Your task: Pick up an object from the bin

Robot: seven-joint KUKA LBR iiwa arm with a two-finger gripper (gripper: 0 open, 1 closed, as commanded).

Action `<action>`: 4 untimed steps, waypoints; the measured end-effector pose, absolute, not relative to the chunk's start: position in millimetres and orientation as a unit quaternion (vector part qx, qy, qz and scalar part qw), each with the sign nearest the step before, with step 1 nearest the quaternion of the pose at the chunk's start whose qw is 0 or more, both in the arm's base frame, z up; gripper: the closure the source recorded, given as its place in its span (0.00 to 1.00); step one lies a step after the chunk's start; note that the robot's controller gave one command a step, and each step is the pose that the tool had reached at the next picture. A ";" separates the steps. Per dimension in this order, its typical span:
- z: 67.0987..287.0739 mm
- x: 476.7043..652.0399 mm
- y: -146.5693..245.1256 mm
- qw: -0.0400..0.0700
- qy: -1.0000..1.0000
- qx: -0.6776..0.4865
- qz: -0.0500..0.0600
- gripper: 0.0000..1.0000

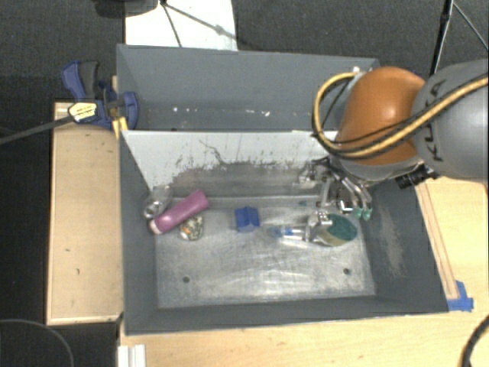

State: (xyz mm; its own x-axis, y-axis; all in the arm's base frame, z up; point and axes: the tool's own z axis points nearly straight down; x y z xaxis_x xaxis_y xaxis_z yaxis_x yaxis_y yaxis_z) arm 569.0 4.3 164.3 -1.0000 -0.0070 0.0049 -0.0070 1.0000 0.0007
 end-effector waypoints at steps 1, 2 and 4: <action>71.7 579.9 -70.8 -0.003 -0.999 0.048 -0.001 0.00; 101.8 592.0 -54.6 -0.004 -1.000 -0.003 0.000 0.00; 73.3 593.2 -60.3 -0.001 -0.981 -0.193 -0.001 0.00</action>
Offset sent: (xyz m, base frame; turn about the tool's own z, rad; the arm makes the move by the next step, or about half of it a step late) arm 0.0087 -0.0736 -0.0943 -0.0938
